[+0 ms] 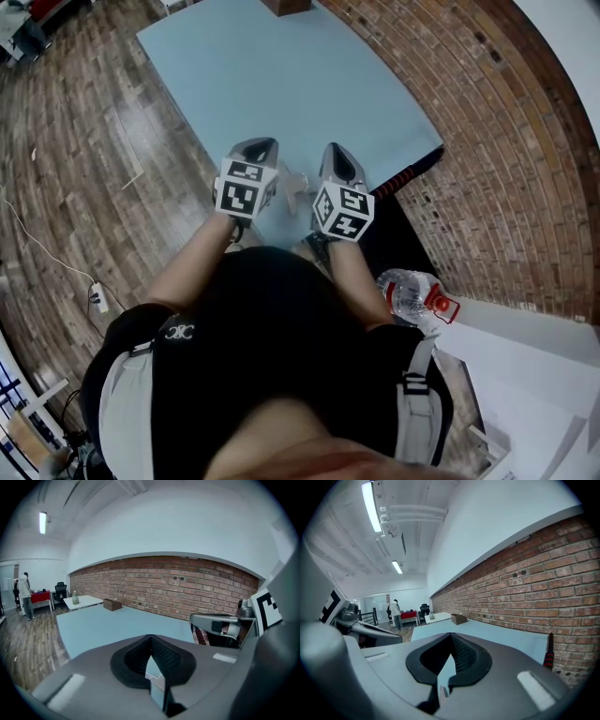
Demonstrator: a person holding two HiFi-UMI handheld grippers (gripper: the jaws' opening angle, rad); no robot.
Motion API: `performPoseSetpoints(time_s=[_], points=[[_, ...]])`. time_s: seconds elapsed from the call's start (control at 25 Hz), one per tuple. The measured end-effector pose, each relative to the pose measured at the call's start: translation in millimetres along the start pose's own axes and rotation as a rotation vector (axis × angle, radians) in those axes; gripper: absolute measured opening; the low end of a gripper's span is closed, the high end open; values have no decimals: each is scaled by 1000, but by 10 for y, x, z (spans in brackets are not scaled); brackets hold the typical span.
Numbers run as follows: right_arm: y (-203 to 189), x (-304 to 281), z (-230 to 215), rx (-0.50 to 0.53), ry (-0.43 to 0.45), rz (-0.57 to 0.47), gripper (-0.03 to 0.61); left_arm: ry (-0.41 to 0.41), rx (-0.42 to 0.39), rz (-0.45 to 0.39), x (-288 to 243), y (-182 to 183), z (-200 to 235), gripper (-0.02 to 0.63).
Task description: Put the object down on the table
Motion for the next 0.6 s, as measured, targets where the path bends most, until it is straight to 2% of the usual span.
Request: performPoseSetpoints(time_s=[0.6], points=[[-162, 0, -4, -34, 5, 44, 14, 13, 14, 15, 103, -112, 8, 0]])
Point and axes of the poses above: the fingertips, and each gripper's own axes: x backward along the fingers, z to its left, y out of its top, the point moved 7 cm from there along x, backward along the fingers, and after that the axes turned 15 degrees about -x, right-handed, at the moved point
